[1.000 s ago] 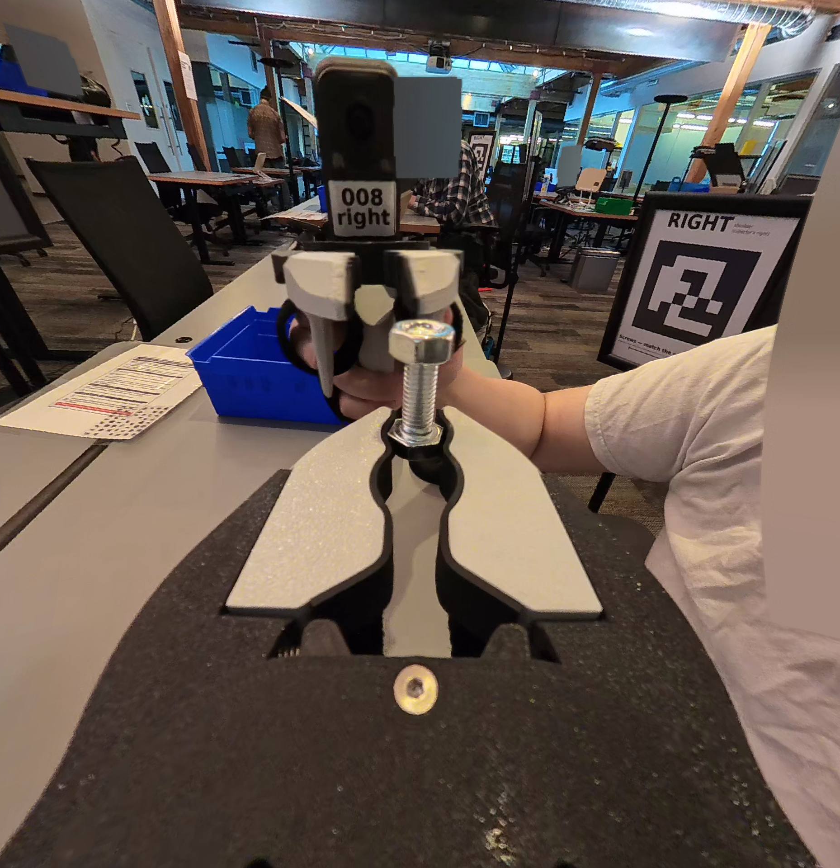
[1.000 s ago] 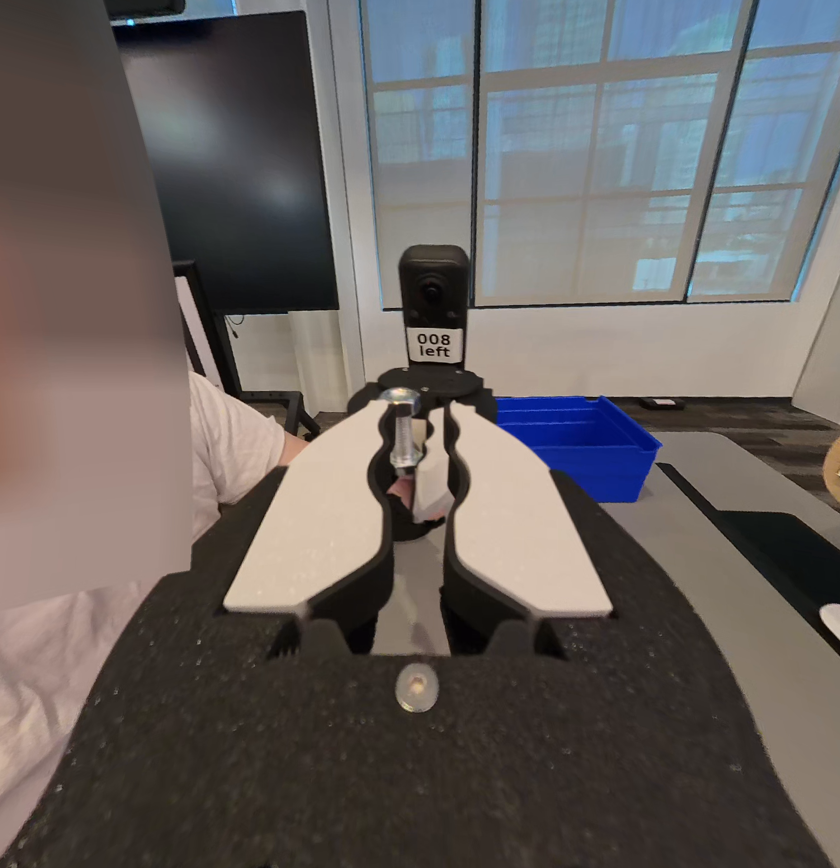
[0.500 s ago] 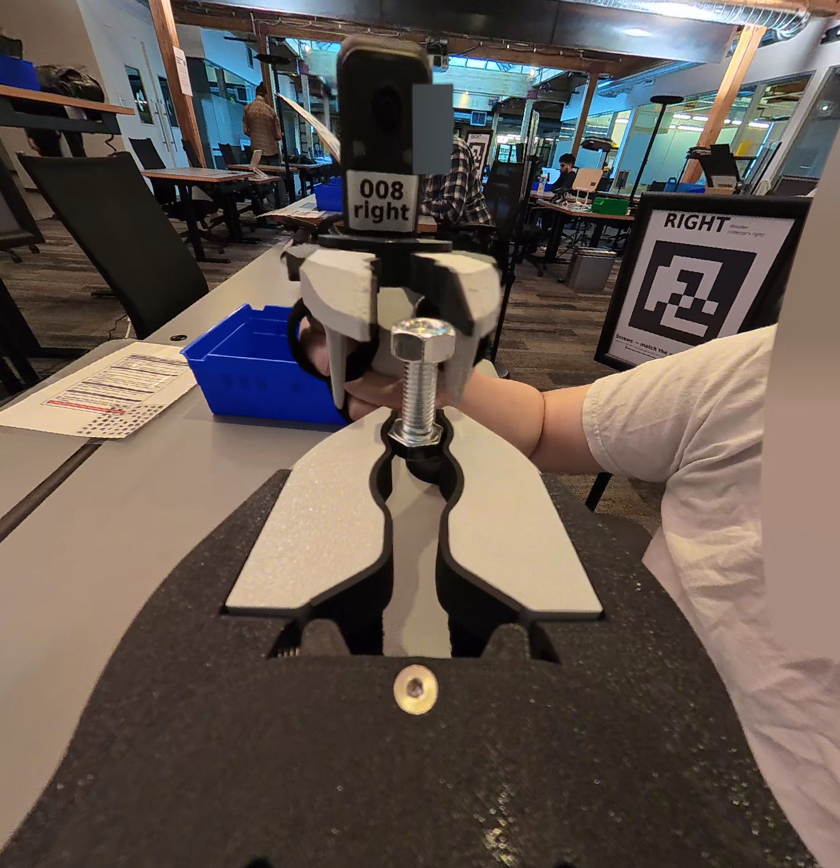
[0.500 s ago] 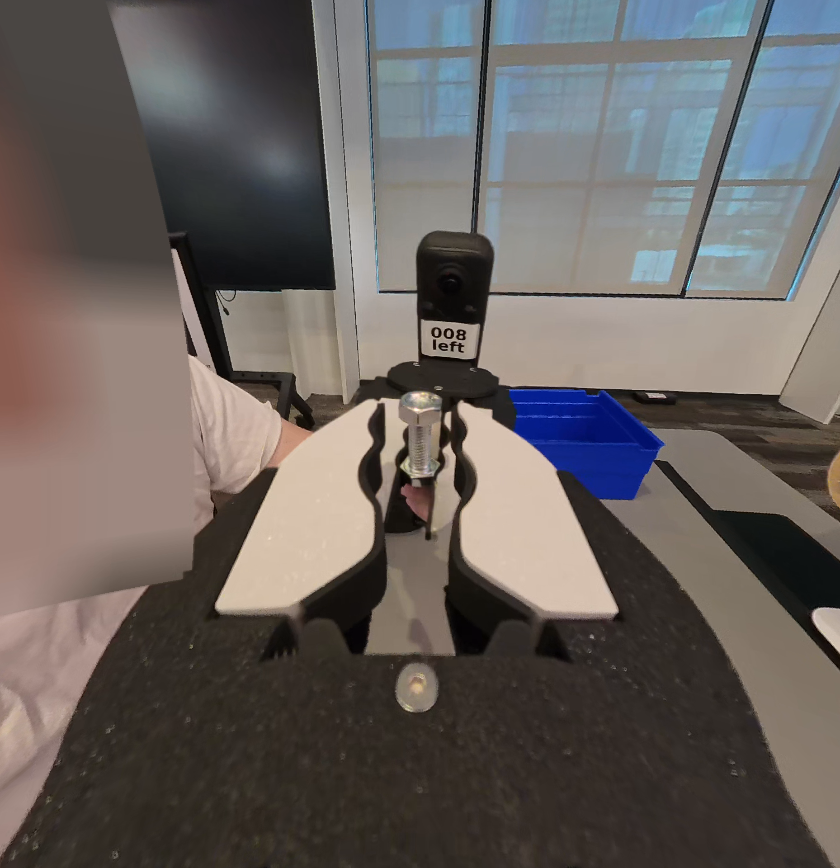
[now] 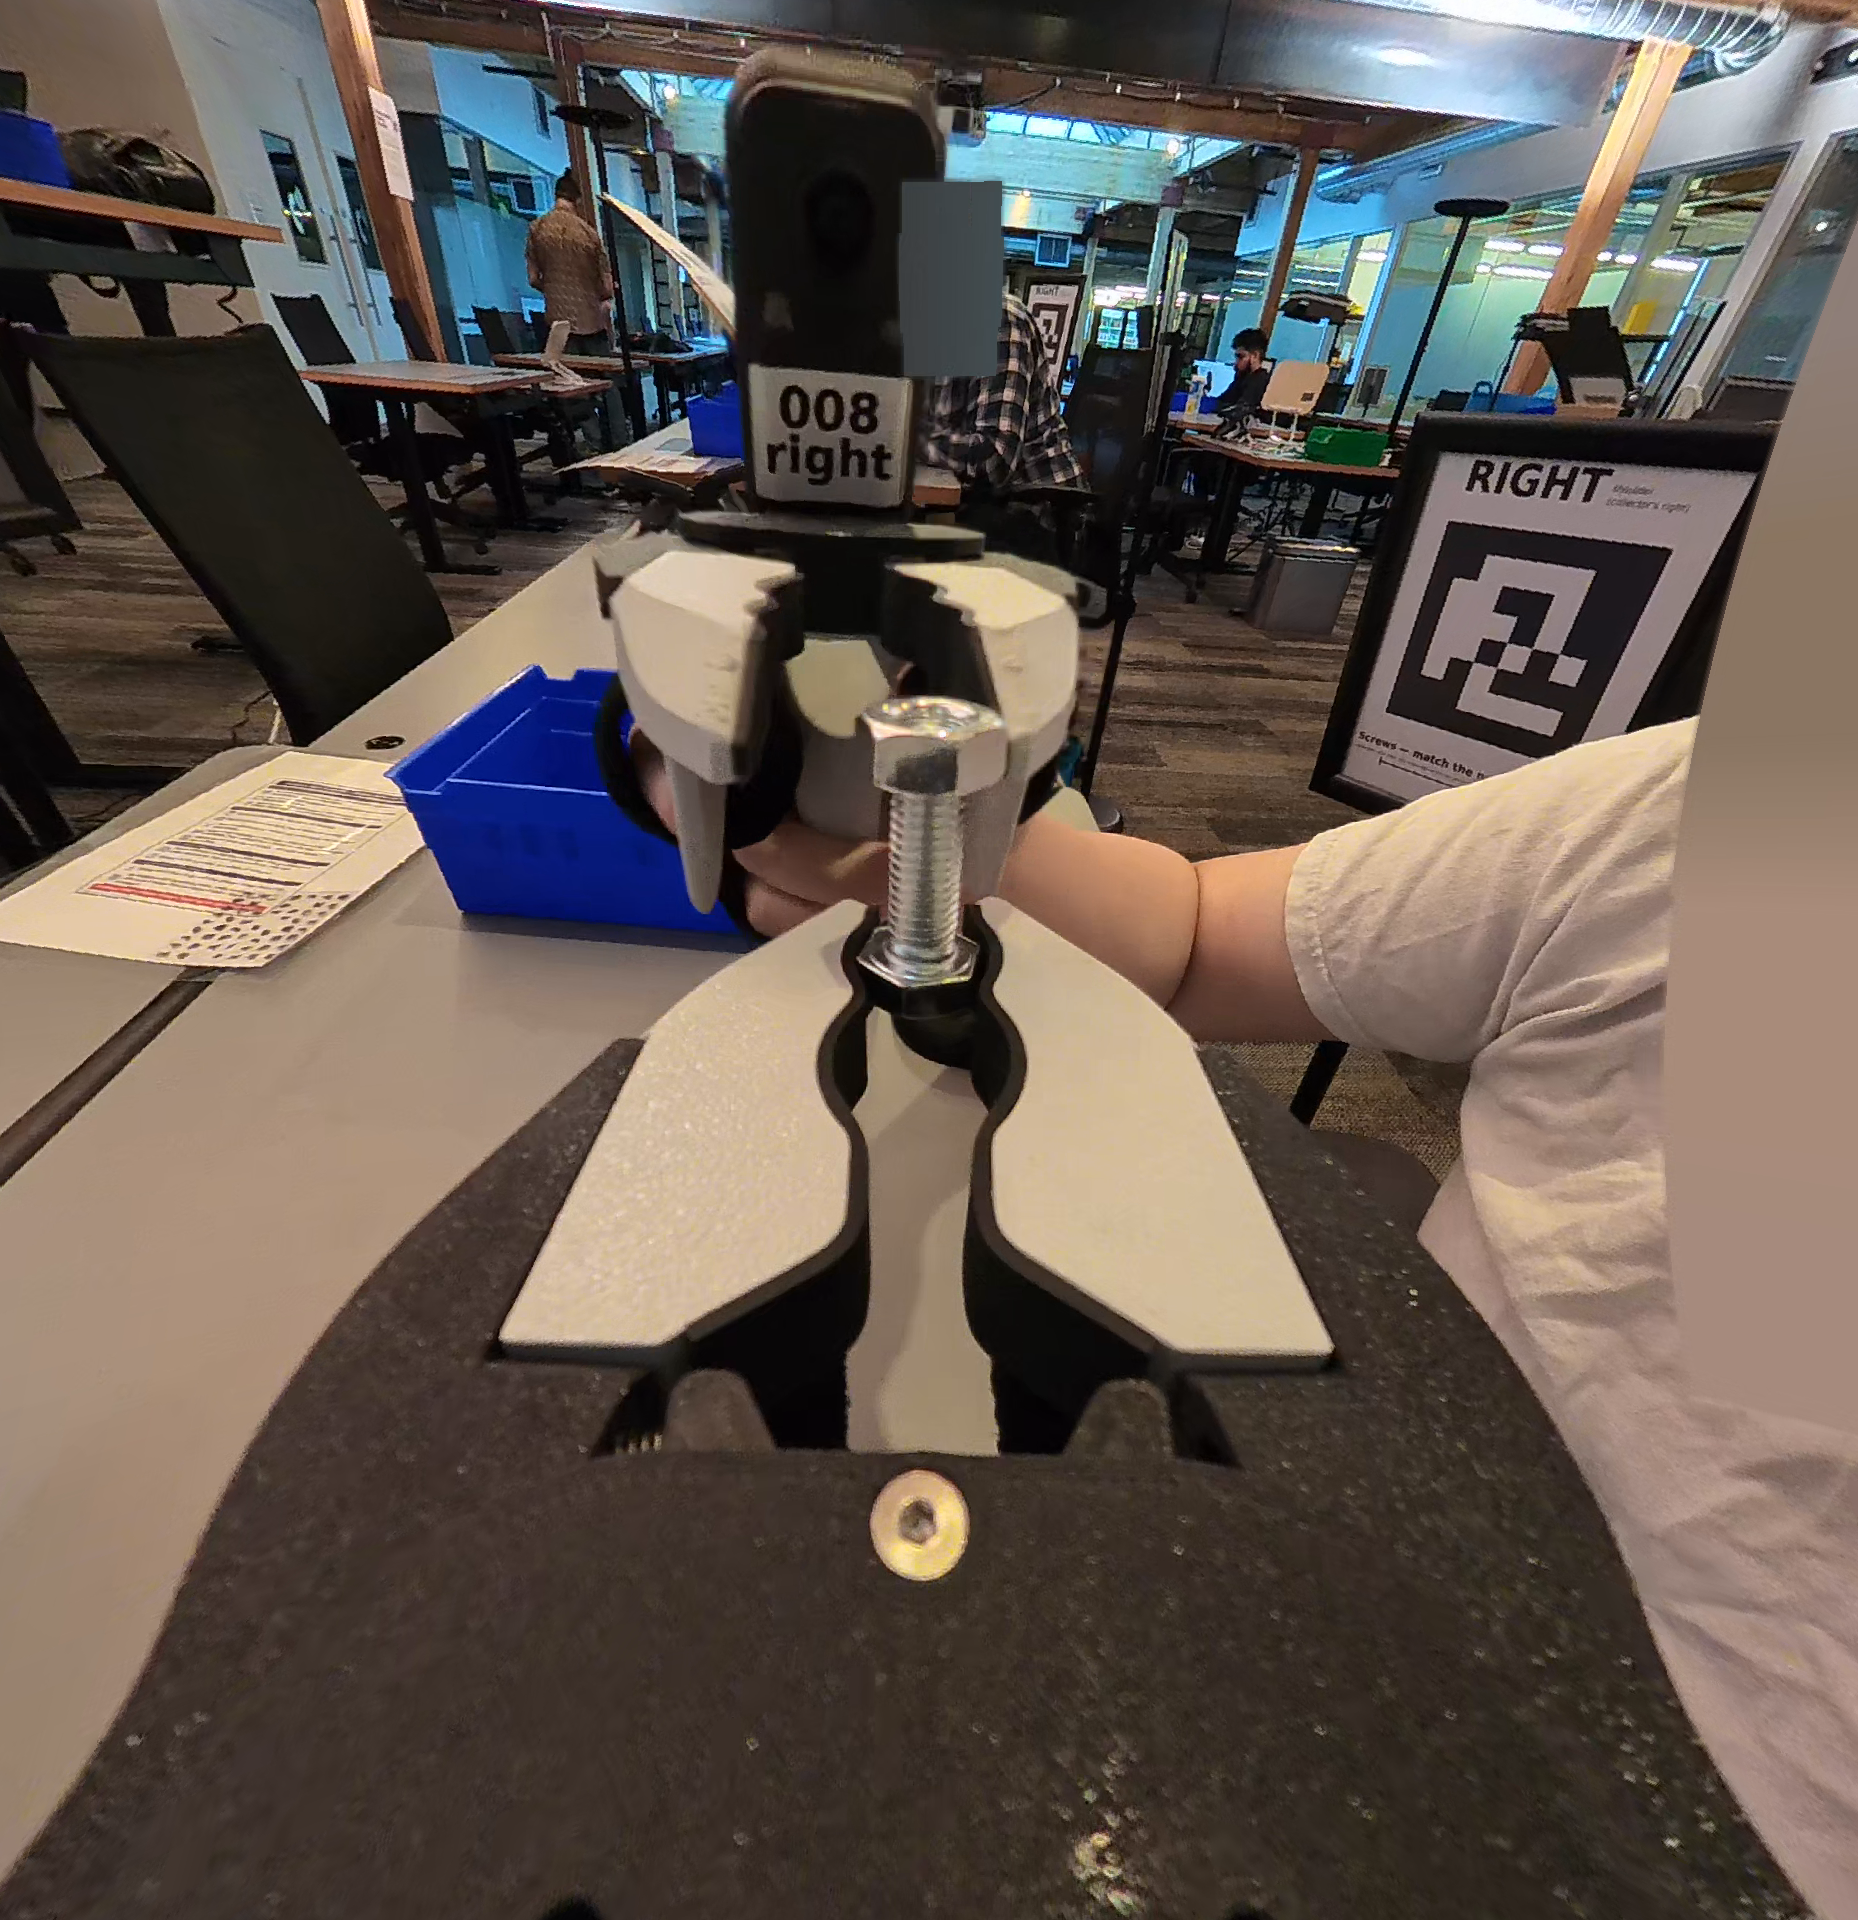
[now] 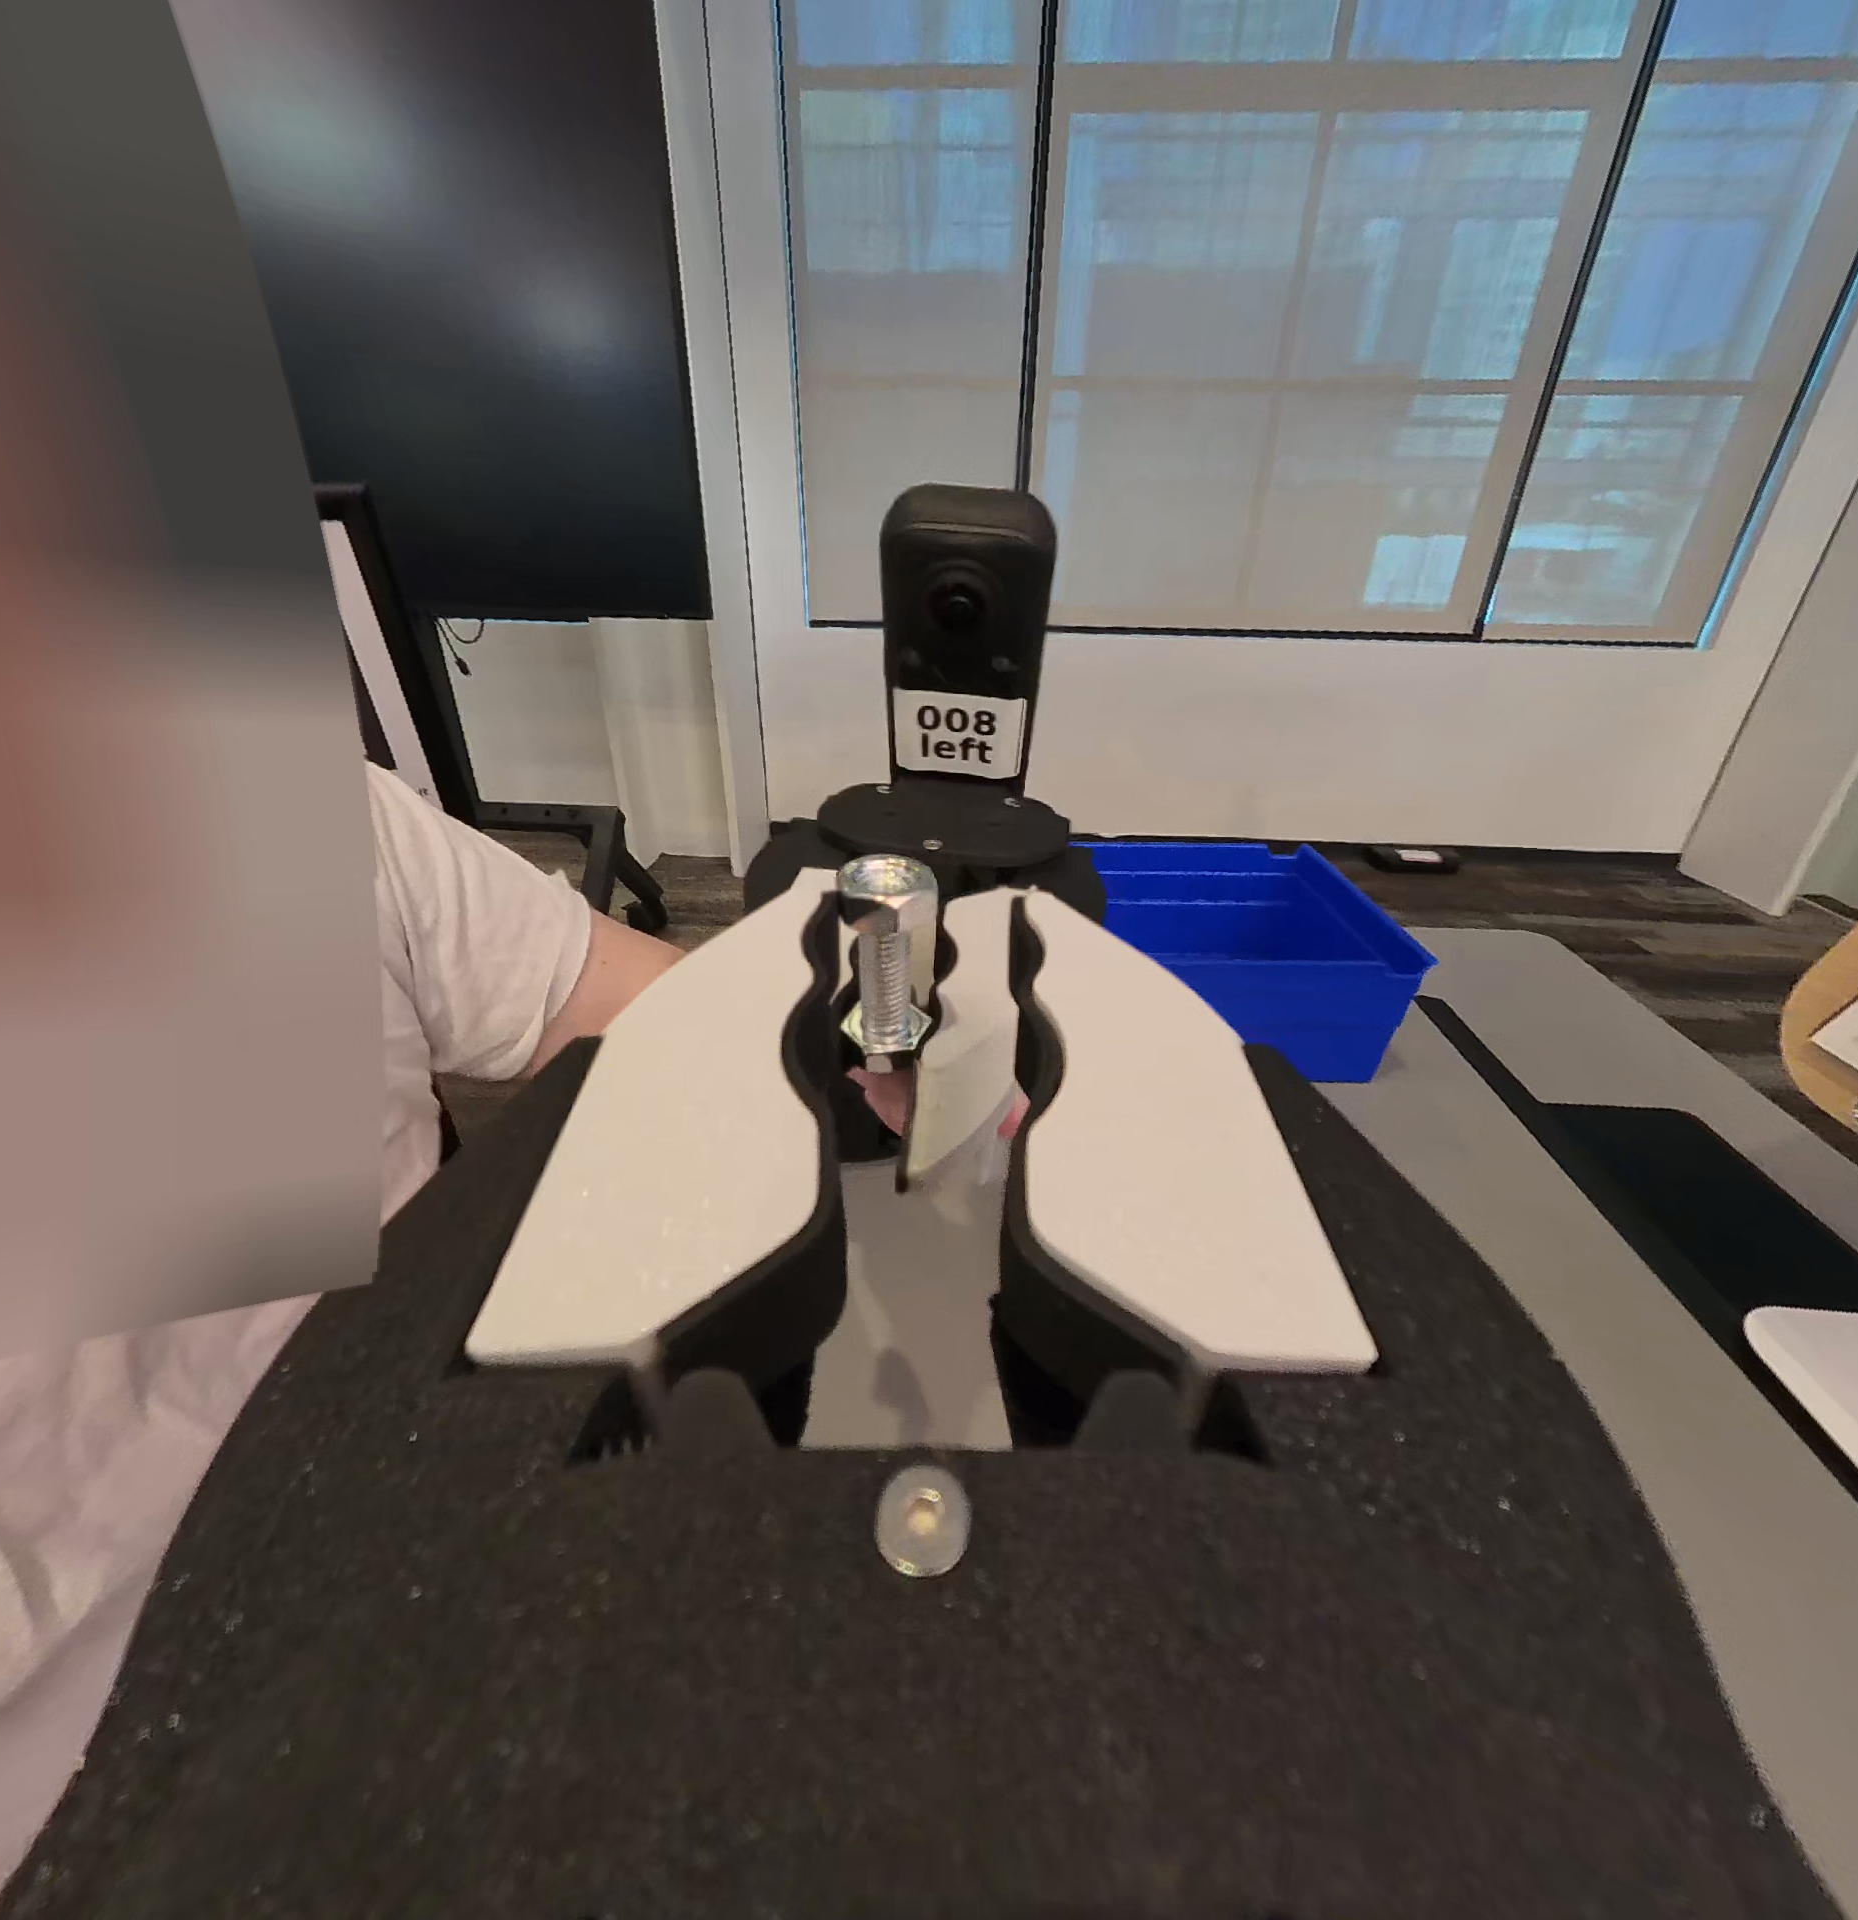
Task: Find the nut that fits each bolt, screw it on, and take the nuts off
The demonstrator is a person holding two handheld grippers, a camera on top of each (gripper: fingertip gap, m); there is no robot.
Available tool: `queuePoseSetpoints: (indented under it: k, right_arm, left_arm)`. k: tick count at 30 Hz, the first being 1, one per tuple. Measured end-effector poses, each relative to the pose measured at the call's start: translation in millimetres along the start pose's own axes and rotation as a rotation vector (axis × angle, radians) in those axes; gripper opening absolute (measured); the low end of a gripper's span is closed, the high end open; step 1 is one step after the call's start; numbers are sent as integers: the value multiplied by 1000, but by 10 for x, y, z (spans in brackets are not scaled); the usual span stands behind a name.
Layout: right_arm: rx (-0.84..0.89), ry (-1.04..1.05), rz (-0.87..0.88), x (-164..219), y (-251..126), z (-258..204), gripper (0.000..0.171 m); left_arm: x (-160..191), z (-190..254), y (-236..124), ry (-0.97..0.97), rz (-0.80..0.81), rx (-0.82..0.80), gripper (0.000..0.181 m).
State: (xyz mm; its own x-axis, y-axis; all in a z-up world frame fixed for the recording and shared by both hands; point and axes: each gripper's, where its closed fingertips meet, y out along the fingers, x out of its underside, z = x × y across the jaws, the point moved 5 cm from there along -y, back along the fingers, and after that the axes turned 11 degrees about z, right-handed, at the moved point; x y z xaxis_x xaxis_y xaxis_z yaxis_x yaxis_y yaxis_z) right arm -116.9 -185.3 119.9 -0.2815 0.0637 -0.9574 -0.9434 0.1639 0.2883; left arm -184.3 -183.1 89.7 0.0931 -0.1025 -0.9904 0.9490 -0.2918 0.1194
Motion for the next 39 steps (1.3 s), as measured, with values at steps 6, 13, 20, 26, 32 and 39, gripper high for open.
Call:
queuePoseSetpoints:
  k: [6, 13, 20, 26, 32, 39]
  right_arm:
    - [-15, 39, 39, -62, -65, 25, 25]
    - [-15, 45, 32, -22, -41, 30, 27]
    - [-37, 26, 28, -48, -25, -34, 27]
    - [-20, 54, 33, -22, -50, 34, 25]
    - [-37, 45, 47, -55, -35, -17, 25]
    - [-9, 59, 51, -41, -78, 63, 23]
  left_arm:
    - [-29, -8, -26, 1, 10, -1, 15]
    - [-14, -2, -13, -5, 9, 0, 15]
    - [-19, -1, -18, -1, 7, 2, 15]
    - [-19, 6, -15, -5, 8, 3, 15]
    - [-29, 10, -21, 0, 8, 4, 15]
    - [-35, 16, -22, -4, 11, 6, 15]
